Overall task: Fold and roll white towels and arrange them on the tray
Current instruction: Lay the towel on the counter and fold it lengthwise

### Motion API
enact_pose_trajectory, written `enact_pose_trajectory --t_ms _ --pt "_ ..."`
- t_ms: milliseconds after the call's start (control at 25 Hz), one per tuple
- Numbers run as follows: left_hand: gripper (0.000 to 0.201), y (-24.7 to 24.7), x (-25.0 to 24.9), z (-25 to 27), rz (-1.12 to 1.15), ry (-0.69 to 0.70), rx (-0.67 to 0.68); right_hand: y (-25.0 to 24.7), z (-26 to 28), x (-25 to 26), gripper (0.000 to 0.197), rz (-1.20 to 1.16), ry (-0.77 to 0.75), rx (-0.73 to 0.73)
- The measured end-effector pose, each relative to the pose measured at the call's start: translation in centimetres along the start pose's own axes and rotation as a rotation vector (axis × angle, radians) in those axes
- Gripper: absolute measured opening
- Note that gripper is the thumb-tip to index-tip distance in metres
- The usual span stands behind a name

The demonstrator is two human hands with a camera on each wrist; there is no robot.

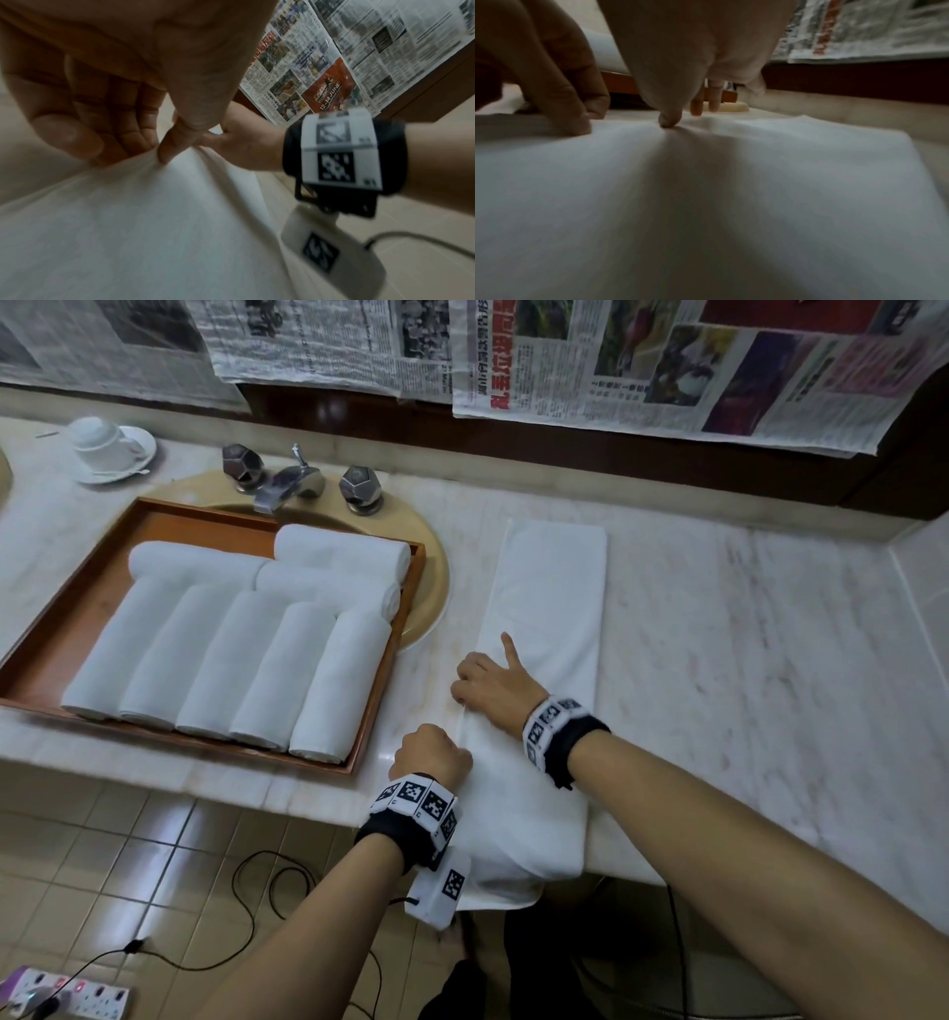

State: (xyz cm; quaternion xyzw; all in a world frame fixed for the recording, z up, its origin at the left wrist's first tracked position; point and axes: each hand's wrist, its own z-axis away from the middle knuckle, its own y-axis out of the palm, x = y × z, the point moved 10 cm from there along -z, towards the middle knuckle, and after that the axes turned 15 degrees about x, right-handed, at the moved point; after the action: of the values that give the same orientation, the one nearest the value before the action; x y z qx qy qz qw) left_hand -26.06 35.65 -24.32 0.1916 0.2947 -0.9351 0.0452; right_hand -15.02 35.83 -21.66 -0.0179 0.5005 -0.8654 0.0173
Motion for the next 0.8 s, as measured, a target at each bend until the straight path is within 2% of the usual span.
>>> enact_pose_trajectory --t_ms 120,200,240,320,360,400,440,560,600,720,760,800 --pt "0.027 -0.5 -1.2 0.3 -0.069 0.016 -0.045 2.0 3.3 -4.8 0.049 -0.293 0.286 -0.127" --pt "0.047 -0.5 -4.3 0.3 -0.206 0.142 -0.156 4.9 6.1 -8.7 0.059 -0.448 0.489 -0.081" --pt "0.057 0.3 -6.6 0.1 -0.251 0.26 -0.159 6.2 7.1 -10.2 0.061 -0.485 0.547 -0.016" --pt "0.063 4.1 -11.5 0.0 -0.316 0.557 0.032 8.6 8.0 -11.7 0.066 -0.531 0.56 0.114" --pt "0.063 6.1 -12.8 0.0 -0.389 0.649 0.137 9.3 8.3 -11.9 0.067 -0.542 0.541 0.143" --pt "0.064 7.4 -13.2 -0.7 -0.443 0.666 0.198 9.7 8.4 -12.1 0.068 -0.536 0.526 0.153" --pt "0.065 7.8 -12.7 -2.0 -0.463 0.602 0.209 9.8 8.6 -12.3 0.069 -0.519 0.52 0.155" --pt "0.073 3.8 -9.0 -4.9 -0.15 0.136 0.019 9.1 8.6 -12.7 0.067 -0.47 0.528 0.084" --pt "0.074 3.5 -9.9 -5.0 -0.12 0.144 0.008 8.6 8.6 -13.1 0.063 -0.471 0.541 0.05" --pt "0.065 5.2 -15.4 -4.1 -0.238 0.526 0.105 7.6 8.4 -14.3 0.047 -0.507 0.571 -0.029" --pt "0.065 5.3 -15.7 -4.8 -0.208 0.529 0.149 7.3 8.4 -14.7 0.044 -0.52 0.578 -0.061" --pt "0.066 4.0 -14.9 -6.1 -0.077 0.404 0.107 6.8 8.4 -15.2 0.043 -0.53 0.585 -0.091"
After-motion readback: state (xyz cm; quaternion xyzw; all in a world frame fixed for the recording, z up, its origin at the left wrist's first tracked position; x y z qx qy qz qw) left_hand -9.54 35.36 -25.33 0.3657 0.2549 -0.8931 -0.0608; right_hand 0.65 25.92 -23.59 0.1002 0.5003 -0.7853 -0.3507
